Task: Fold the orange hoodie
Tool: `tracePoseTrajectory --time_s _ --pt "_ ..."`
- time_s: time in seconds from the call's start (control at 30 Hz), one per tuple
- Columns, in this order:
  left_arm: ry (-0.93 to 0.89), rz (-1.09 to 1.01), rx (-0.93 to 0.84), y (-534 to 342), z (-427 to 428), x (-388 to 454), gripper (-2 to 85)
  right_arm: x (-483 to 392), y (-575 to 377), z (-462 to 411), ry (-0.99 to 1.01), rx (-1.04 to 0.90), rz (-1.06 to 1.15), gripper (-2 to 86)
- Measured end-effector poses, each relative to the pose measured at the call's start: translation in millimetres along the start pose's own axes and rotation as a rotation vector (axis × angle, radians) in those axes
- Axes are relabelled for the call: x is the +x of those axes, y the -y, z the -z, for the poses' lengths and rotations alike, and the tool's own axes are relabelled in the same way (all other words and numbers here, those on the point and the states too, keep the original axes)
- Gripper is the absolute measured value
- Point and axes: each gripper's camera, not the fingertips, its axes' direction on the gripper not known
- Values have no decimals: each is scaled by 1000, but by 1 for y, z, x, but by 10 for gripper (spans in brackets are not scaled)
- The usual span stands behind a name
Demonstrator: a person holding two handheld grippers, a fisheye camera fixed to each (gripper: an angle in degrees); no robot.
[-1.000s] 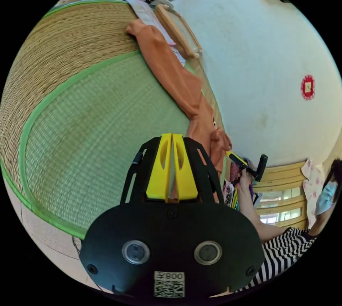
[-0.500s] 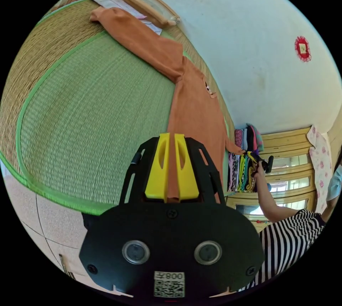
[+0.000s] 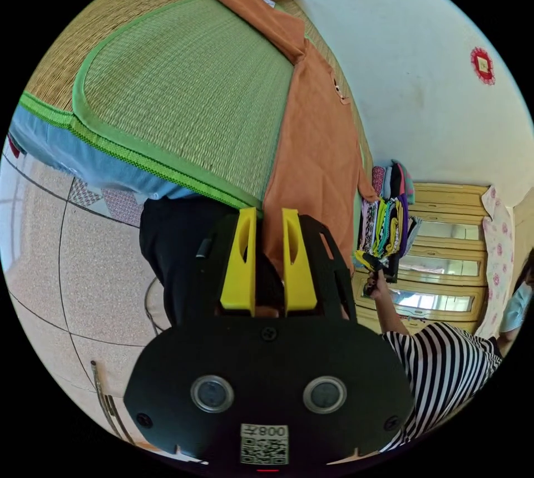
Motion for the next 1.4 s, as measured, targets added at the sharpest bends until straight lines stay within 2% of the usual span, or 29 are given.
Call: tracePoseTrajectory --time_s 0.27,0.47,0.7,0.8,1.0,1.13,1.27,1.4 --pt "93 -58 -123 3 -14 24 83 22 -9 -33 66 -78 15 91" --pt "129 -49 -156 -2 -13 41 44 37 -6 -36 111 -89 6 47" --pt "81 -117 -89 -30 25 78 15 35 -29 -21 189 -80 75 14" --pt "120 -135 -66 -45 37 89 13 32 -43 -24 186 -89 89 12" --pt "90 -36 -36 -61 41 94 13 44 -42 -38 197 -98 -6 14" --pt "133 -64 18 -70 58 119 9 51 -51 -31 214 -41 -64 15" --pt "106 -115 69 -74 71 156 4 42 -63 -20 174 38 -80 14" --pt "117 -179 22 -67 57 200 3 -7 -67 -15 8 65 12 10"
